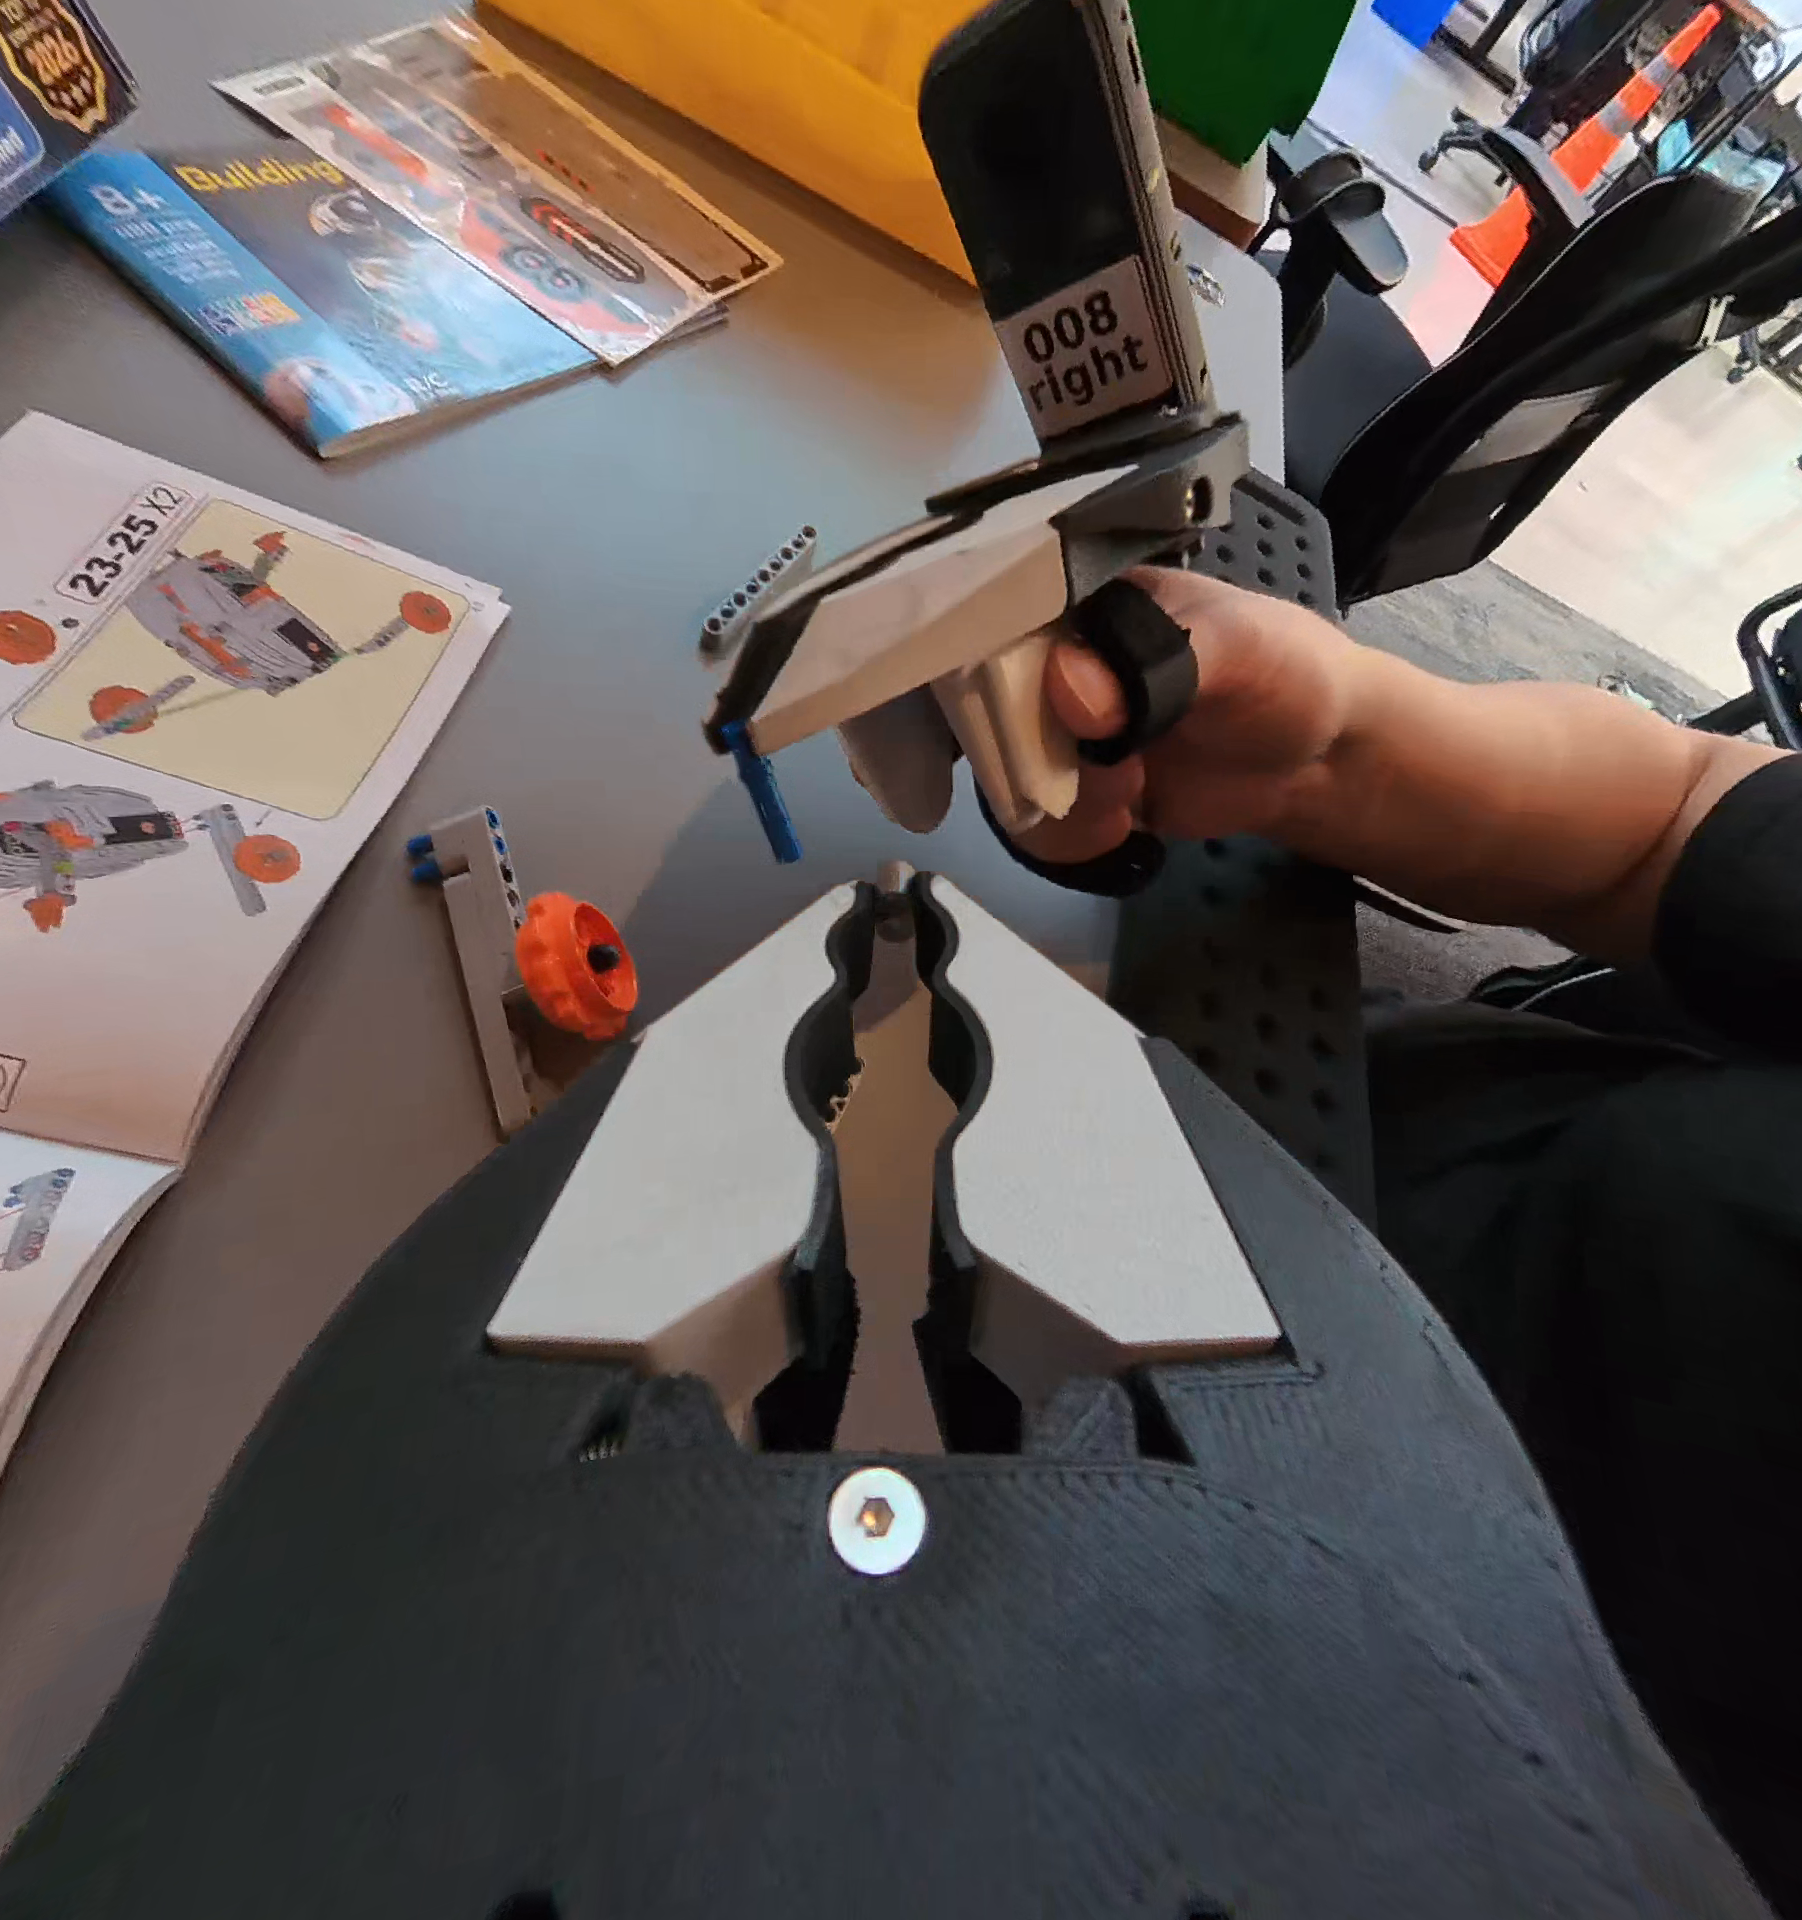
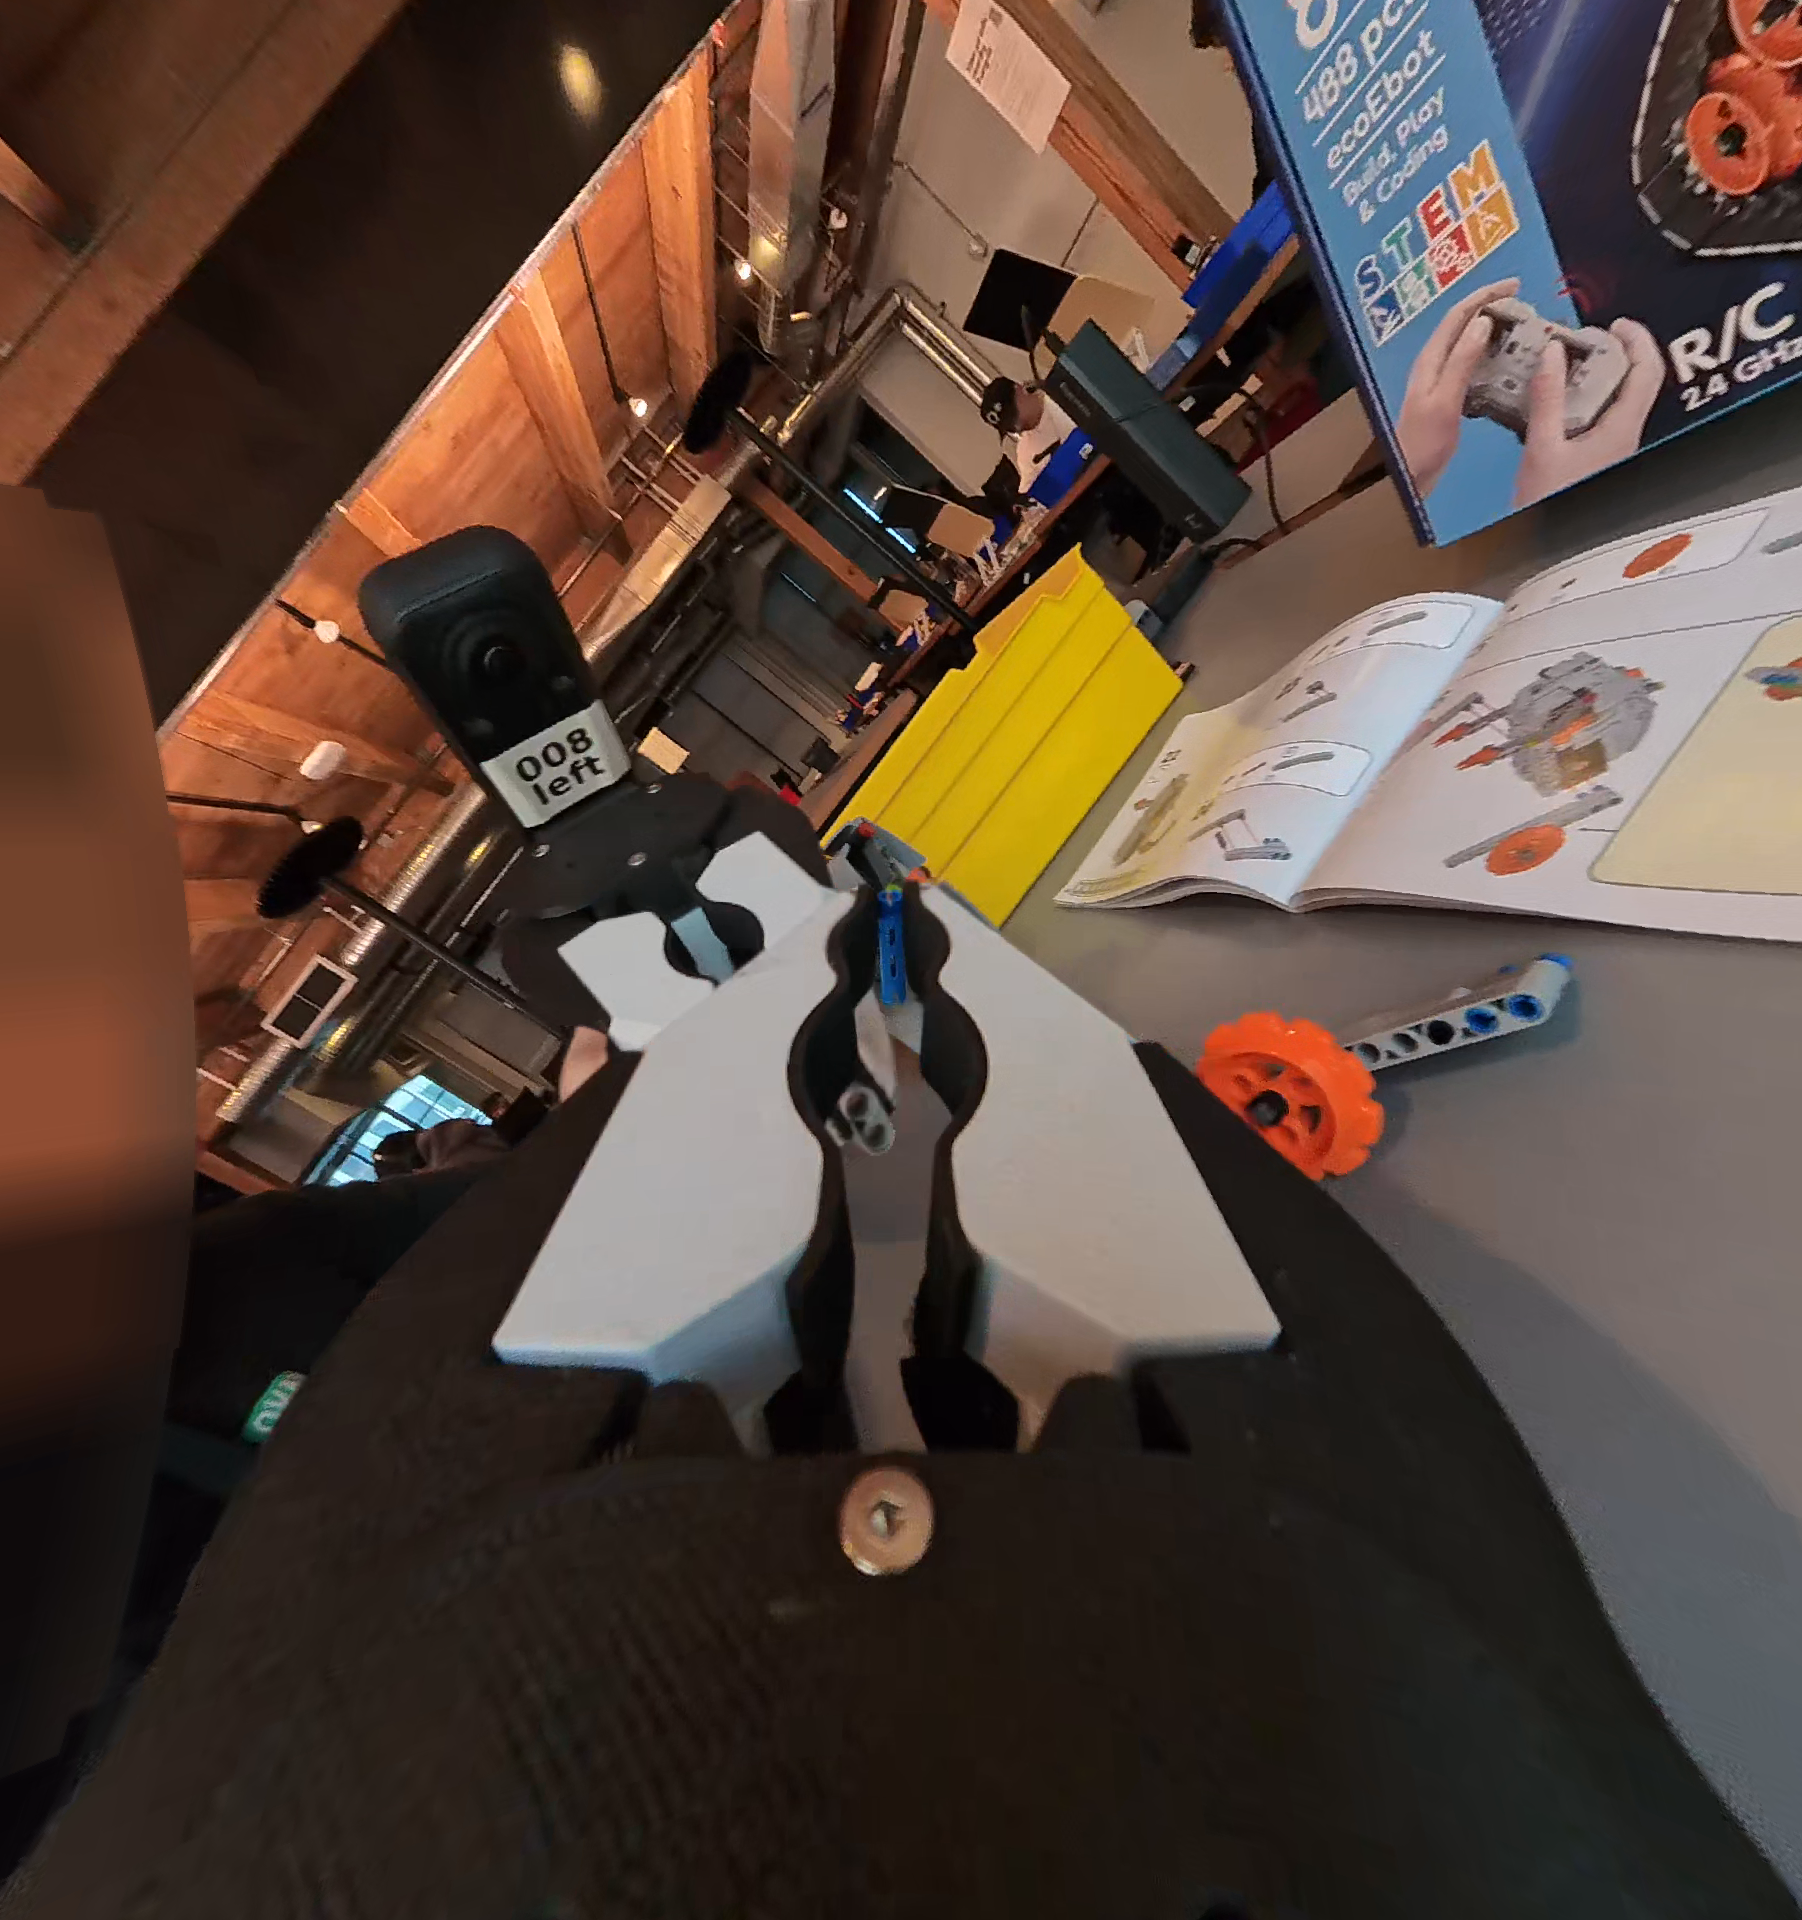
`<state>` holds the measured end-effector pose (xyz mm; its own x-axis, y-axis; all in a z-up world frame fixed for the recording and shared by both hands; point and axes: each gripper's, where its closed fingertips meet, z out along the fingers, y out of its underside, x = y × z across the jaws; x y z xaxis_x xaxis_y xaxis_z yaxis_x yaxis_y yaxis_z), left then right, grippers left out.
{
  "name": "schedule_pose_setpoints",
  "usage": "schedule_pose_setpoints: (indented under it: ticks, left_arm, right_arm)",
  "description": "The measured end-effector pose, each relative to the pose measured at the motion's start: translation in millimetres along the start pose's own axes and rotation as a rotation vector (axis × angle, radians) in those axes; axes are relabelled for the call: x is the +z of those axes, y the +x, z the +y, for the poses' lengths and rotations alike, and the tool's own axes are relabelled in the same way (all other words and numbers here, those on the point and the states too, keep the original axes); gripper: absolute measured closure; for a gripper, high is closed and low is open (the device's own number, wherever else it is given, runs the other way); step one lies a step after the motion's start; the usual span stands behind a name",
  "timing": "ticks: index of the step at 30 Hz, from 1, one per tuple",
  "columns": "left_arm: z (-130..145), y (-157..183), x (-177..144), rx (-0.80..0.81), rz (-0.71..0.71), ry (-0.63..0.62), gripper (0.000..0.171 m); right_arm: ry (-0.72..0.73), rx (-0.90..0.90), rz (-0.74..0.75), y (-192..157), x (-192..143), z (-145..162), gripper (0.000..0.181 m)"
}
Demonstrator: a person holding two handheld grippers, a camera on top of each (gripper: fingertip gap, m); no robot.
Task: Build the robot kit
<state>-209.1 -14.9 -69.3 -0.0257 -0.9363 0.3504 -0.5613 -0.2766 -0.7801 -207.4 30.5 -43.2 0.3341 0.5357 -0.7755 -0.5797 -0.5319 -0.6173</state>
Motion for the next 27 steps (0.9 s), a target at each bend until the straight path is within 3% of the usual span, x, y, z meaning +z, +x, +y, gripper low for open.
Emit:
schedule_pose_setpoints:
  ticks: [11,20,24,27]
  left_arm:
    - [-8.9,-9.3,-4.6,-0.020,-0.015,0.075,0.166]
    - [-10.0,-12.8,-6.9,-0.024,-0.022,0.079,0.166]
    - [-8.6,-12.5,-6.9,-0.026,-0.015,0.065,0.166]
    - [-4.7,-10.8,-8.1,-0.042,0.005,0.021,0.166]
  right_arm:
    - [0.015,-0.007,-0.013,-6.6,-8.5,1.8,0.179]
    - [-0.071,-0.056,0.005,-6.6,-18.4,15.6,0.179]
    - [-0.117,-0.142,0.020,-7.2,-22.2,20.3,0.179]
    - [-0.254,-0.353,0.150,4.8,-35.3,24.1,0.179]
